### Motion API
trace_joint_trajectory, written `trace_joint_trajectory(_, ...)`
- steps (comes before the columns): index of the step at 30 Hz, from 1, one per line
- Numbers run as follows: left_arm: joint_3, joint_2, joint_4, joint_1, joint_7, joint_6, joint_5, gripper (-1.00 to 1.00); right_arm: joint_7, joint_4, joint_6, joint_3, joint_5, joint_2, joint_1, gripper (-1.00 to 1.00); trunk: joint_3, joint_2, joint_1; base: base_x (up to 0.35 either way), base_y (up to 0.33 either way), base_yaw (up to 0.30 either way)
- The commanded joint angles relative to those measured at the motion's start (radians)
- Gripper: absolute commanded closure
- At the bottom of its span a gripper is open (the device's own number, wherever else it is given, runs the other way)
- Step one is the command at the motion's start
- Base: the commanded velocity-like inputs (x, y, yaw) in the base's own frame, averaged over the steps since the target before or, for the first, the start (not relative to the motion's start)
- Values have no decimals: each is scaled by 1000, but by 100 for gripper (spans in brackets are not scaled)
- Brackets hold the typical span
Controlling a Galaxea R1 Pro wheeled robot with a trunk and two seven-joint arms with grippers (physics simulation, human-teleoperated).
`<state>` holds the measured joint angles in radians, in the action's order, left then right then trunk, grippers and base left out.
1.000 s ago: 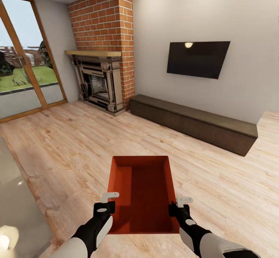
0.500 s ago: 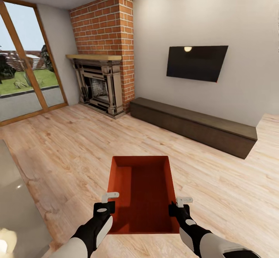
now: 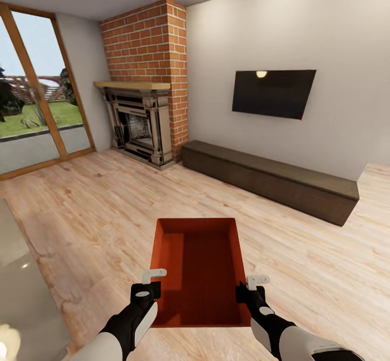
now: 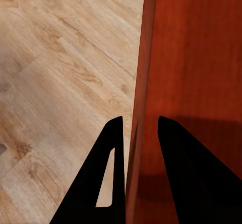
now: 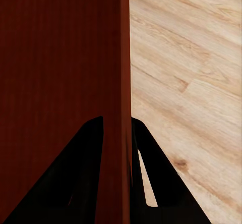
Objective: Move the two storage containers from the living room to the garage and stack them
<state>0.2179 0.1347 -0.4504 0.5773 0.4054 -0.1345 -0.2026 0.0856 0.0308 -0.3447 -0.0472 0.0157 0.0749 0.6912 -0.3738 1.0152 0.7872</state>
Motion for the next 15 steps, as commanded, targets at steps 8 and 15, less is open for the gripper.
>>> trace_joint_trajectory(8, 3, 0, -7, 1, 7, -4, 2, 100, -2, -3, -1, -3, -5, 3, 0, 100, 12, 1, 0, 0, 0, 0)
trace_joint_trajectory(15, 3, 0, -7, 1, 7, -4, 2, 100, -2, -3, -1, -3, -5, 3, 0, 100, 23, 1, 0, 0, 0, 0)
